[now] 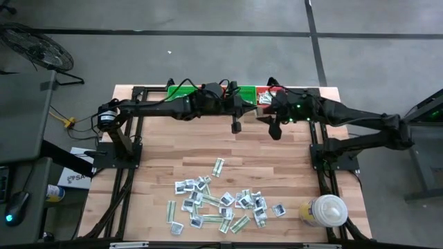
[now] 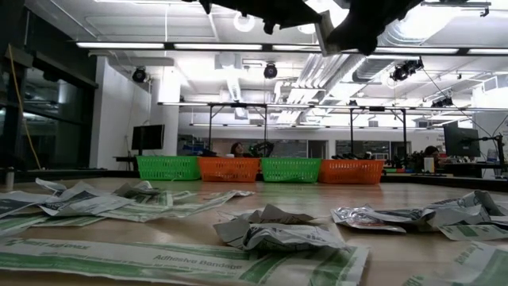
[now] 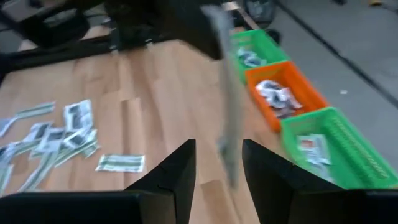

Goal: Pick & Place First Aid Supplies
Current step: Put the green bandage pack in the right orange bin

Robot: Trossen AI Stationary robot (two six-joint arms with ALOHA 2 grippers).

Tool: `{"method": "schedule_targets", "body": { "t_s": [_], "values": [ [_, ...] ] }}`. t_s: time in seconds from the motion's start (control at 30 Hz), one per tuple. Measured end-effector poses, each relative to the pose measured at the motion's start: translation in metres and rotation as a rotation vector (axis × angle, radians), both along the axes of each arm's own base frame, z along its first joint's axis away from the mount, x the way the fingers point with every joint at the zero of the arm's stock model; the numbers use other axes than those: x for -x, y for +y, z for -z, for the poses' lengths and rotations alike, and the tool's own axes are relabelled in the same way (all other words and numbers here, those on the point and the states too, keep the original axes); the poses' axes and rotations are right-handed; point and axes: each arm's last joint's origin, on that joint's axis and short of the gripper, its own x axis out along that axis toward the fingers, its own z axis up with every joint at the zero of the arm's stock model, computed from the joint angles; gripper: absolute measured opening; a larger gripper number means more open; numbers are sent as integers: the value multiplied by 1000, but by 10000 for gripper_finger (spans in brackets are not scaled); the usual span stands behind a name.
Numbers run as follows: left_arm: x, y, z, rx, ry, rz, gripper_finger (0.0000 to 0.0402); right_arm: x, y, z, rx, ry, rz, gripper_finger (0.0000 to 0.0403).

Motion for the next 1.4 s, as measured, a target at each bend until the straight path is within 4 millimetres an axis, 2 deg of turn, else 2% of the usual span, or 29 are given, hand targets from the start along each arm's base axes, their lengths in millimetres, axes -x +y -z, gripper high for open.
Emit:
{"method": "schedule_targets", "body": {
  "t_s": [0.23,0.53,0.87,1.0,1.1,1.2,1.3,1.4],
  "values": [
    [0,-1,0,3,3,18,0,-9,-3,7,-16,26,10,113],
    [0,-1,2,6,20,18,0,-5,-2,3,17,17,16,8],
    [0,-1,2,-33,26,22,4,-4,-2,4,1,16,27,1],
    [0,-1,1,-63,23,27,39,-3,-2,5,-3,30,42,1],
    [1,0,0,-90,25,20,84,-1,-6,7,-5,57,69,1],
    [8,3,-9,-102,7,-5,132,3,-11,10,-15,90,98,1],
    [22,9,-20,-121,19,-27,168,8,-19,13,-35,122,125,0],
    [39,18,-30,-120,67,-74,184,13,-29,16,-56,155,155,0]
  ]
}}
